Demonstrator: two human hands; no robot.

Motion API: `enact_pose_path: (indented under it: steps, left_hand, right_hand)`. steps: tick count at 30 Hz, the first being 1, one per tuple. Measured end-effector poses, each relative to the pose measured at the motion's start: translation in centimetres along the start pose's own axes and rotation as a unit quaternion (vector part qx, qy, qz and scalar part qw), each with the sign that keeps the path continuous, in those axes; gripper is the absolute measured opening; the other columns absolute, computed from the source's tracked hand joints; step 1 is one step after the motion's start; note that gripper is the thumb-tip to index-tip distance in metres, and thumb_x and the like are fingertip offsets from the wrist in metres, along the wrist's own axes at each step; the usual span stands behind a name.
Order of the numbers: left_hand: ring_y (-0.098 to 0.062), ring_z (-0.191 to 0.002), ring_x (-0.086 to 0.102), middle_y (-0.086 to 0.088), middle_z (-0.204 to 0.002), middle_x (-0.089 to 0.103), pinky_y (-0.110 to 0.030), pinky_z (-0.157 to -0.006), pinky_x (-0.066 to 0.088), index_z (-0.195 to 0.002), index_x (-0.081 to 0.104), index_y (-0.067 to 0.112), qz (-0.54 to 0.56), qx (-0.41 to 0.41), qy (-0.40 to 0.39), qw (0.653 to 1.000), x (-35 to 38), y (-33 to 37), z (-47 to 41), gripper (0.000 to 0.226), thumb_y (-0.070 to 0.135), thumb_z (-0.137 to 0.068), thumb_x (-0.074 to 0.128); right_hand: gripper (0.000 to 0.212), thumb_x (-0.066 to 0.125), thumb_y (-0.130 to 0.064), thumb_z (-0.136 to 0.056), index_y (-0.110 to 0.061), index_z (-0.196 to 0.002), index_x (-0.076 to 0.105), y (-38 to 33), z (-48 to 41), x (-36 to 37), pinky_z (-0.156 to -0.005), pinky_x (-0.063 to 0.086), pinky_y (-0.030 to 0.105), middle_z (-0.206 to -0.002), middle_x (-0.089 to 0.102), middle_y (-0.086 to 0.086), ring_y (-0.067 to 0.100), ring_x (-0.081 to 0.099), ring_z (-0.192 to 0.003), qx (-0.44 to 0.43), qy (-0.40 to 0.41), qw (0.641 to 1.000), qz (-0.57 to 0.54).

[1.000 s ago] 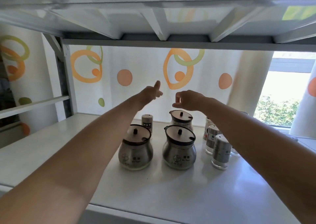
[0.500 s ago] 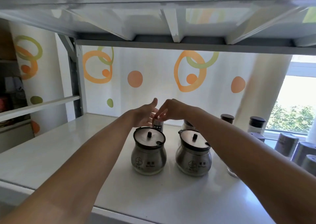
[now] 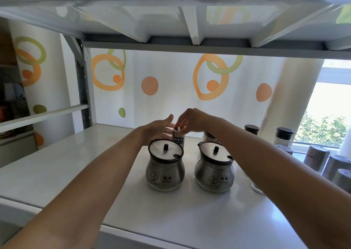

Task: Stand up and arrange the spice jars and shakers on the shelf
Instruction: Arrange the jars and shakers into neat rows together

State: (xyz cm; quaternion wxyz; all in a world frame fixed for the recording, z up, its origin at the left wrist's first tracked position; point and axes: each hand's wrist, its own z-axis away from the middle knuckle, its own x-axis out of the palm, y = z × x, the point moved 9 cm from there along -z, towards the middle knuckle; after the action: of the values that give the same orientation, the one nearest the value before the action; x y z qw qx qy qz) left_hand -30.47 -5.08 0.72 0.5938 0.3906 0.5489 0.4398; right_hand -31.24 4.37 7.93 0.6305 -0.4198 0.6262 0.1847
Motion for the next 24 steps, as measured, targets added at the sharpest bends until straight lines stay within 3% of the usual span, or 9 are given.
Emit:
enact_pose_path:
  steps: [3, 7, 9, 12, 15, 19, 24]
  left_hand:
    - [-0.019, -0.111, 0.058, -0.004, -0.12, 0.063, -0.033, -0.103, 0.039, -0.123, 0.056, 0.012, -0.065, 0.003, -0.003, 0.998, 0.3, 0.2, 1.3, 0.058, 0.054, -0.097, 0.026]
    - [-0.012, -0.106, 0.06, 0.003, -0.109, 0.066, -0.032, -0.103, 0.041, -0.106, 0.064, 0.02, -0.079, 0.009, -0.009, 0.997, 0.9, 0.4, 1.8, 0.042, 0.052, -0.095, 0.038]
    - [-0.01, -0.101, 0.061, 0.004, -0.103, 0.067, -0.026, -0.093, 0.046, -0.101, 0.067, 0.02, -0.106, 0.032, -0.009, 0.994, 1.0, 0.8, 1.8, 0.029, 0.044, -0.091, 0.053]
    - [-0.001, -0.072, 0.058, 0.007, -0.075, 0.061, -0.014, -0.069, 0.043, -0.08, 0.067, 0.018, -0.155, 0.071, 0.027, 0.985, 0.6, 1.7, 1.6, 0.016, 0.033, -0.085, 0.066]
    - [0.005, -0.067, 0.061, 0.006, -0.075, 0.064, -0.005, -0.062, 0.045, -0.092, 0.071, 0.012, -0.142, 0.084, 0.037, 0.986, 0.2, 2.1, 1.4, 0.01, 0.017, -0.084, 0.07]
    - [-0.004, -0.073, 0.064, -0.001, -0.08, 0.068, -0.01, -0.069, 0.053, -0.105, 0.069, 0.002, -0.116, 0.098, 0.058, 0.987, 0.1, 2.9, 1.9, 0.025, -0.002, -0.08, 0.069]
    - [-0.015, -0.081, 0.066, -0.006, -0.087, 0.069, -0.027, -0.077, 0.057, -0.106, 0.066, 0.0, -0.074, 0.111, 0.084, 0.988, -0.2, 5.8, 3.3, 0.027, -0.002, -0.08, 0.069]
  right_hand:
    - [0.023, 0.071, -0.019, -0.076, -0.022, -0.099, 0.072, 0.1, 0.2, 0.0, -0.094, 0.051, 0.041, -0.101, 0.073, 0.004, 0.018, 0.066, -0.099, 0.0, 0.002, 1.0, -0.006]
    - [0.023, 0.07, -0.018, -0.077, -0.018, -0.1, 0.07, 0.3, 0.4, 0.0, -0.092, 0.051, 0.039, -0.106, 0.072, 0.004, 0.015, 0.064, -0.093, 0.008, -0.002, 1.0, -0.011]
    - [0.024, 0.07, -0.024, -0.078, -0.017, -0.101, 0.068, 0.5, 0.5, 0.1, -0.091, 0.05, 0.035, -0.105, 0.072, 0.003, 0.015, 0.064, -0.094, 0.013, 0.001, 1.0, -0.015]
    - [0.029, 0.071, -0.033, -0.078, -0.016, -0.102, 0.068, 0.6, 0.6, 0.2, -0.09, 0.051, 0.033, -0.104, 0.071, 0.001, 0.014, 0.064, -0.097, 0.015, 0.013, 1.0, -0.008]
    - [0.033, 0.071, -0.029, -0.079, -0.012, -0.107, 0.065, 0.5, 0.5, 0.2, -0.093, 0.05, 0.035, -0.107, 0.07, 0.004, 0.016, 0.063, -0.095, 0.016, 0.013, 1.0, -0.013]
    - [0.038, 0.073, -0.02, -0.077, -0.01, -0.112, 0.06, 0.5, 0.6, -0.1, -0.092, 0.049, 0.033, -0.11, 0.069, 0.009, 0.014, 0.06, -0.088, 0.014, 0.017, 0.999, -0.042]
    - [0.051, 0.074, -0.015, -0.076, -0.011, -0.122, 0.054, 0.0, 1.3, -2.8, -0.08, 0.048, 0.025, -0.11, 0.067, 0.013, 0.016, 0.059, -0.087, -0.001, 0.067, 0.992, -0.109]
